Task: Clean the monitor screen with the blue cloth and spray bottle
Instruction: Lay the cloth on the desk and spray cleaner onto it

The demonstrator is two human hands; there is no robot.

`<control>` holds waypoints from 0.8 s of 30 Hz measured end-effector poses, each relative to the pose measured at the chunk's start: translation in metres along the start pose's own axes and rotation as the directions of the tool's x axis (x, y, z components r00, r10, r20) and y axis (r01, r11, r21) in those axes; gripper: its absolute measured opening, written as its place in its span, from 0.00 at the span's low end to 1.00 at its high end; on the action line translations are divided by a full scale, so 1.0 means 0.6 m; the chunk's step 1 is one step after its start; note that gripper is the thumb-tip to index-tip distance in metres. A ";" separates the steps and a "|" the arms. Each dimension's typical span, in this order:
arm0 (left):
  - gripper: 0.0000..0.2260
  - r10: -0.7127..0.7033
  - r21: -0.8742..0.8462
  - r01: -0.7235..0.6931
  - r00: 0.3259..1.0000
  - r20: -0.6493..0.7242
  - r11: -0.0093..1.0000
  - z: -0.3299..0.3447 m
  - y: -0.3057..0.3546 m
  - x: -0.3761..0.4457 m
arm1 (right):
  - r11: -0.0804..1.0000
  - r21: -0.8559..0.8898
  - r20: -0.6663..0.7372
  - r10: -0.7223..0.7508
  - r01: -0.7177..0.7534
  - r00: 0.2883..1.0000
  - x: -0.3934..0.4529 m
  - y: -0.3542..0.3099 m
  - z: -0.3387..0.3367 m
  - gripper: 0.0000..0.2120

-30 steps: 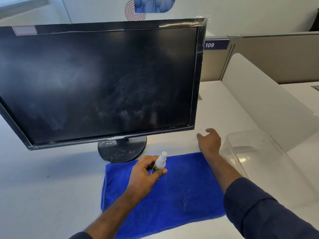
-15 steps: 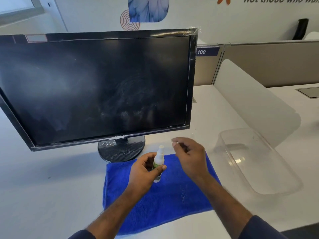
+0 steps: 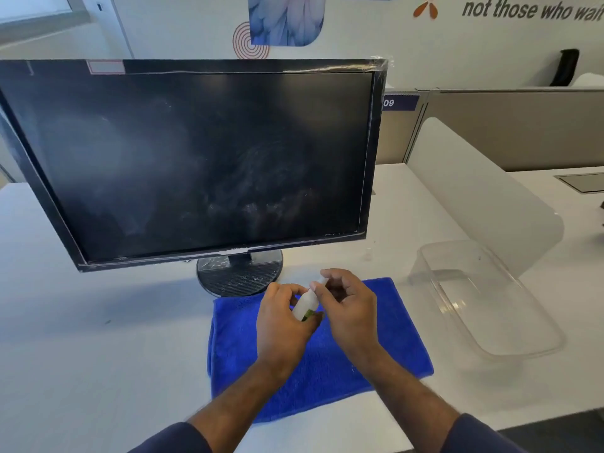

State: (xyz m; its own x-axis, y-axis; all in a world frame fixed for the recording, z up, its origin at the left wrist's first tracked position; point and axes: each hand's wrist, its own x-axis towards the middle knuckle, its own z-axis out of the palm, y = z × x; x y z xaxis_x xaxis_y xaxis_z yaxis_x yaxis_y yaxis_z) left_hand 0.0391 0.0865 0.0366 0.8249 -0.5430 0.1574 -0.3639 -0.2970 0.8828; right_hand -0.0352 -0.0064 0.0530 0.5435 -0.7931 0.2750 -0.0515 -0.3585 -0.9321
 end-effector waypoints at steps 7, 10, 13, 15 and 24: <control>0.15 0.031 -0.076 -0.019 0.986 0.165 0.997 -0.010 -0.011 -0.011 | 0.992 0.098 -0.078 0.083 -0.075 0.994 0.007 -0.004 -0.011 0.06; 0.17 -0.035 -0.122 0.079 0.946 0.324 0.989 -0.018 -0.032 -0.019 | 0.990 0.109 -0.091 0.095 -0.085 0.991 0.013 -0.001 -0.020 0.07; 0.15 -0.082 -0.110 0.135 0.916 0.394 0.985 -0.016 -0.046 -0.030 | 0.990 0.092 -0.072 0.112 -0.105 0.991 0.008 0.003 -0.022 0.08; 0.15 -0.091 -0.122 0.144 0.926 0.367 0.982 -0.013 -0.044 -0.036 | 0.989 0.089 -0.054 0.122 -0.117 0.991 -0.001 0.008 -0.023 0.09; 0.18 -0.113 -0.109 0.143 0.962 0.248 0.984 0.008 -0.022 -0.050 | 0.988 0.013 0.182 0.148 -0.153 0.972 -0.037 0.022 -0.017 0.39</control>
State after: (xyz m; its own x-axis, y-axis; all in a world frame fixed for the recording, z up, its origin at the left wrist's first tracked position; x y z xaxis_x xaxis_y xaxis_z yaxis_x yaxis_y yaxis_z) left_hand 0.0172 0.1031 0.0182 0.7273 -0.6838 -0.0579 -0.1923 -0.2841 0.9393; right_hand -0.0567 0.0017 0.0372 0.6729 -0.7347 0.0863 -0.1231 -0.2263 -0.9662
